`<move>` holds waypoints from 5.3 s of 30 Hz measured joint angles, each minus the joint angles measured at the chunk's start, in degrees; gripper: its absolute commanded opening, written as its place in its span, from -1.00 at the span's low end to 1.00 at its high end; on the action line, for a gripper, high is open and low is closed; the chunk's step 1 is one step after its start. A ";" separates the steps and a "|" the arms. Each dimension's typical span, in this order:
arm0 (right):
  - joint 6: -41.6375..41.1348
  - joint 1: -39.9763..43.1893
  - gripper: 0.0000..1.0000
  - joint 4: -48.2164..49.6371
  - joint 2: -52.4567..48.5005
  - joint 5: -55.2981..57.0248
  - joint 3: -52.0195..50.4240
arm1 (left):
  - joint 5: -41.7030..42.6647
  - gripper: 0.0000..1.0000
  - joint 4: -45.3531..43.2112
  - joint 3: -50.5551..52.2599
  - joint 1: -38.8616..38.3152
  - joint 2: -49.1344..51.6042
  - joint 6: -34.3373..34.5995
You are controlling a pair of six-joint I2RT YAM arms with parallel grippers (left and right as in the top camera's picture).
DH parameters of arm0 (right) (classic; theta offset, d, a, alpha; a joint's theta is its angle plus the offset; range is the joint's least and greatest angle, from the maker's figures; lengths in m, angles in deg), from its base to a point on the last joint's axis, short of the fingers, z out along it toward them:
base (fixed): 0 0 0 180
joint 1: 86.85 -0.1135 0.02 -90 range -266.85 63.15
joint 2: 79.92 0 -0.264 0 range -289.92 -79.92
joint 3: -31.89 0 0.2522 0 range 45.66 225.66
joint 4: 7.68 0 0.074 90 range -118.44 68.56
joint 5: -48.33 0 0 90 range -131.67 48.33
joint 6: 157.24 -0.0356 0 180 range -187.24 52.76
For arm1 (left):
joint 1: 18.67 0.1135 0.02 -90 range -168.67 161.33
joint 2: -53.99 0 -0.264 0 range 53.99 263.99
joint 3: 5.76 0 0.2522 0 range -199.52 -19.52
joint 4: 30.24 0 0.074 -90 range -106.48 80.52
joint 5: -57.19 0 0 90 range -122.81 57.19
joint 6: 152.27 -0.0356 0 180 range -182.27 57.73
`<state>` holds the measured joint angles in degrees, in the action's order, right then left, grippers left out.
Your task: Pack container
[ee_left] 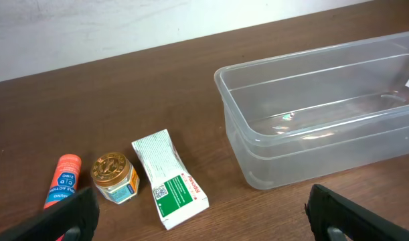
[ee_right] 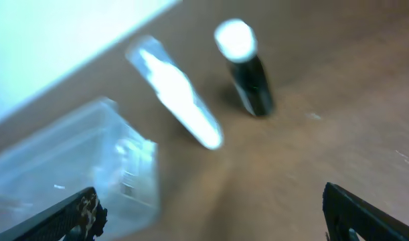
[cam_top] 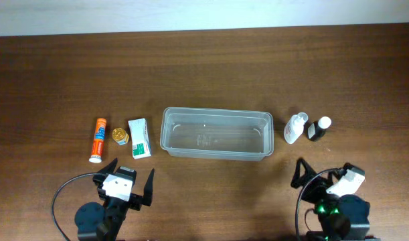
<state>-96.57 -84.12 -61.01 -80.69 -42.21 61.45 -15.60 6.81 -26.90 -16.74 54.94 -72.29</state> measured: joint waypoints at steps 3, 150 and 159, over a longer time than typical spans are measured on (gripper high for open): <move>1.33 0.00 0.97 7.02 -1.77 -6.64 2.14 | 0.00 0.99 -0.02 0.00 0.00 -0.07 0.00; 14.43 -8.22 -0.91 -52.92 -92.61 -0.70 96.67 | 0.20 0.99 -0.07 0.22 0.00 -0.33 0.00; 4.22 -21.46 -0.91 -52.94 -85.22 -0.85 99.73 | 0.20 1.00 -0.07 0.22 0.00 -0.33 0.00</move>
<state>-92.35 -105.59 -113.95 -165.91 -43.06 161.18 -15.40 6.74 -26.68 -16.74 54.61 -72.29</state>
